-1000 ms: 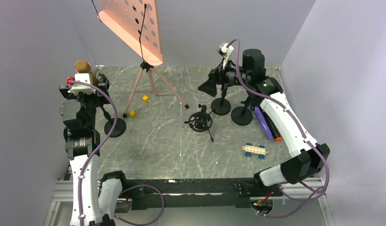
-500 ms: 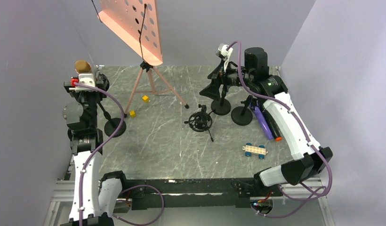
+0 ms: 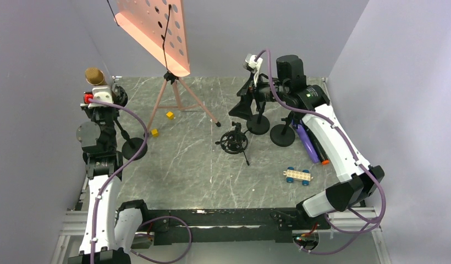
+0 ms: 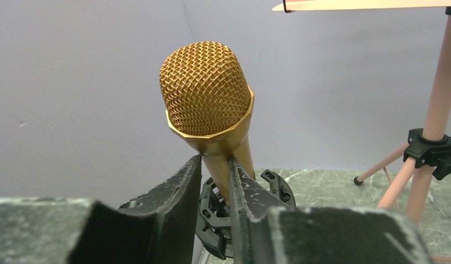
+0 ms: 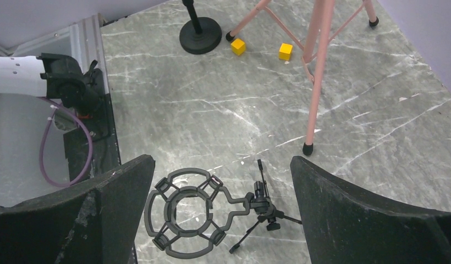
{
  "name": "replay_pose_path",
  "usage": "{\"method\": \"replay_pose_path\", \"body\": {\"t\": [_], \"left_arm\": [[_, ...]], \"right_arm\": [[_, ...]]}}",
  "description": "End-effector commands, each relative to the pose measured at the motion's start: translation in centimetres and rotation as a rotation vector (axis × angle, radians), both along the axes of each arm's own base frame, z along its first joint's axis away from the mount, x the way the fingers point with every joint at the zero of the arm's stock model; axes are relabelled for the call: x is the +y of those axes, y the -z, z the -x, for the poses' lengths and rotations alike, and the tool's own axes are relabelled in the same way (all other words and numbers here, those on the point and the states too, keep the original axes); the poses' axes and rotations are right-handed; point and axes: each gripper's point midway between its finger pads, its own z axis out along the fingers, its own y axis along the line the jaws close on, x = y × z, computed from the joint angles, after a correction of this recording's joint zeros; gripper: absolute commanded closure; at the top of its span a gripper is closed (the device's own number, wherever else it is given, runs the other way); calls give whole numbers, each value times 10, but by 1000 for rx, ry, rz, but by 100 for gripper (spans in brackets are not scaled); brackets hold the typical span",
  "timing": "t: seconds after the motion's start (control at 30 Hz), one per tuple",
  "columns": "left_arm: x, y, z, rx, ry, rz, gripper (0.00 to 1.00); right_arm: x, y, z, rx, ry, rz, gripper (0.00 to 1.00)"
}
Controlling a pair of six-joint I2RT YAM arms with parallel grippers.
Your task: Remove the microphone from the stand
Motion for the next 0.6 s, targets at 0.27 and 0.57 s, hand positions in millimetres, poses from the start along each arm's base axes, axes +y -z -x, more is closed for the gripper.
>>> {"method": "replay_pose_path", "body": {"t": [0.27, 0.57], "left_arm": [[7, -20, 2, -101, -24, 82, 29], [6, -18, -22, -148, 6, 79, 38]], "right_arm": [[1, -7, 1, -38, -20, -2, 0], [10, -2, 1, -43, -35, 29, 0]]}}
